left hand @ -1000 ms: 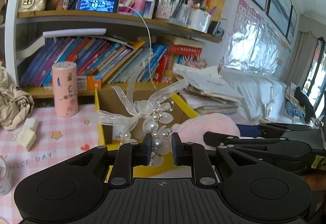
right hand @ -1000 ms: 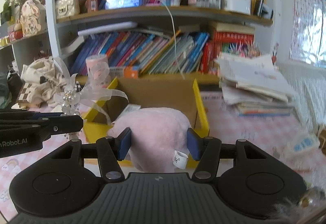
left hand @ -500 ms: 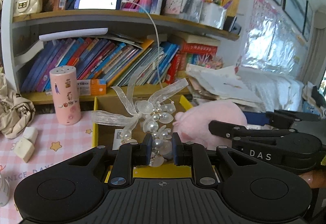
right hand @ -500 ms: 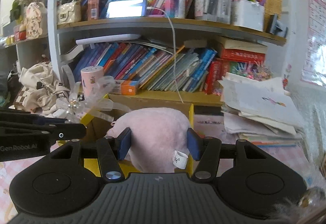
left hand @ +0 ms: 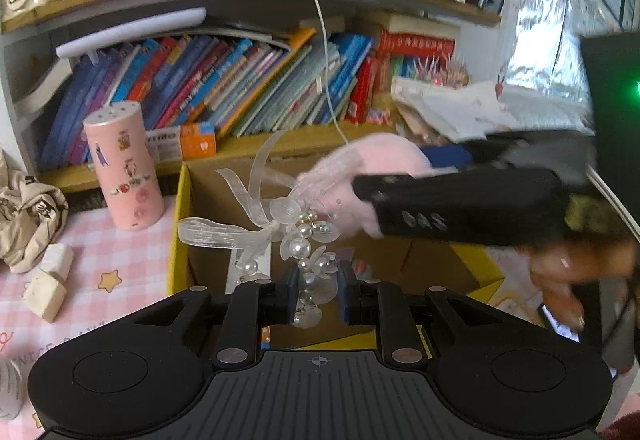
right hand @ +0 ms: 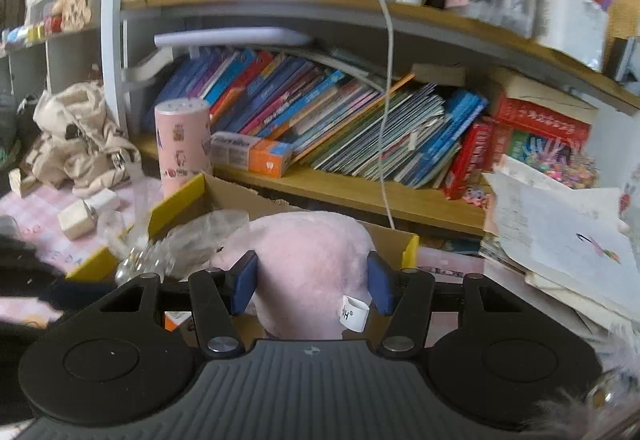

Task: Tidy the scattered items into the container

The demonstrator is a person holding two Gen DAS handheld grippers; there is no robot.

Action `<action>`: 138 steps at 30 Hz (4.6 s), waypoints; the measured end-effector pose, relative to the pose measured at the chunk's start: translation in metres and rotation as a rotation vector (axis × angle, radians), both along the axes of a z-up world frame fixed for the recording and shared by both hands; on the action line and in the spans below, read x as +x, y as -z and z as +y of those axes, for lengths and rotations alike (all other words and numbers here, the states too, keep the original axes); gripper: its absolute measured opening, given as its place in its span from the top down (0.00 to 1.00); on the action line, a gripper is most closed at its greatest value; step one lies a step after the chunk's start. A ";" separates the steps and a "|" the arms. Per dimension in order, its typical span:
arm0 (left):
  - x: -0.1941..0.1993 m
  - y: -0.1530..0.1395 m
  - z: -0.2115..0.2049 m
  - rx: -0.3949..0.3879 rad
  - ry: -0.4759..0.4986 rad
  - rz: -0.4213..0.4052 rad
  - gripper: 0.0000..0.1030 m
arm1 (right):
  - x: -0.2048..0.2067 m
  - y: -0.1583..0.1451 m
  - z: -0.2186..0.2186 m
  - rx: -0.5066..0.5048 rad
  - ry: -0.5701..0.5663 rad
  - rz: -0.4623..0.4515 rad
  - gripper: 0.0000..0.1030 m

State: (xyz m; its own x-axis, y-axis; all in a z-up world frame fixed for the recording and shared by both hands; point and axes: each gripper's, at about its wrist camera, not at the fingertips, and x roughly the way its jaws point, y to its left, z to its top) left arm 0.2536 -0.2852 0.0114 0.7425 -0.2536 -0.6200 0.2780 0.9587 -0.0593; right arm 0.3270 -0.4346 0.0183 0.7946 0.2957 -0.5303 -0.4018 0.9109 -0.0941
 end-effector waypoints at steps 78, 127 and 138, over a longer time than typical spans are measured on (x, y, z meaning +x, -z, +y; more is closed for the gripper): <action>-0.091 -0.016 0.040 0.003 -0.162 -0.099 0.10 | -0.120 -0.010 -0.010 0.126 0.147 0.014 0.05; -0.212 -0.003 0.197 0.018 -0.238 -0.040 0.03 | -0.255 0.013 0.157 0.036 0.188 0.098 0.00; -0.225 -0.002 0.232 -0.008 -0.324 -0.041 0.02 | -0.262 0.012 0.197 -0.004 0.090 0.093 0.00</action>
